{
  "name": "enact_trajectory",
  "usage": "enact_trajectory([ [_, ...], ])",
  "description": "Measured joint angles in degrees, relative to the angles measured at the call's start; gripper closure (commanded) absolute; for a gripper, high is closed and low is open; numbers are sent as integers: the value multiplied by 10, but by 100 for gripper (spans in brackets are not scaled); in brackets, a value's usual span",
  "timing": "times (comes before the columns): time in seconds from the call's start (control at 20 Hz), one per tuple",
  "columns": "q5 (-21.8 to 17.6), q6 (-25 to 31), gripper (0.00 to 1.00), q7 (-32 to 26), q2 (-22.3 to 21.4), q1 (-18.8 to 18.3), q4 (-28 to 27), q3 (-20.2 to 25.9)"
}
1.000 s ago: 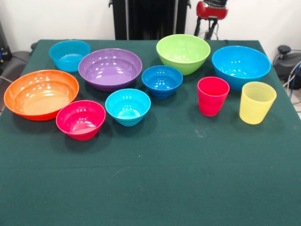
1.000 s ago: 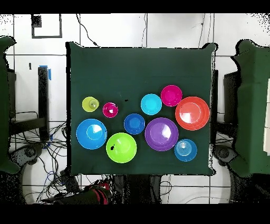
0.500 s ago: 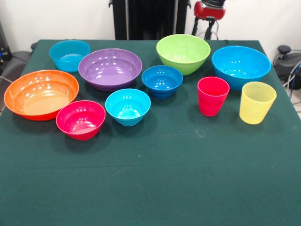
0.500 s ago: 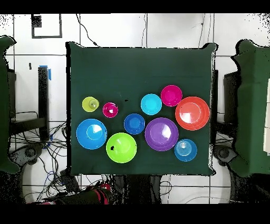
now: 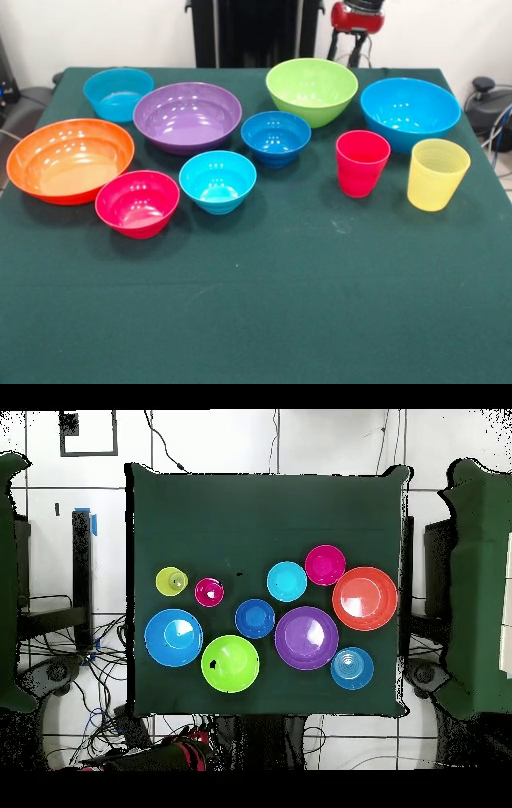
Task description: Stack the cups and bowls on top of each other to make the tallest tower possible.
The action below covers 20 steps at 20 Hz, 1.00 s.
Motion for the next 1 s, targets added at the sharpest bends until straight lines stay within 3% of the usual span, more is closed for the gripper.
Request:
enact_trajectory([
  [1.0,-8,1,0,0,-52,-7,0,0],
])
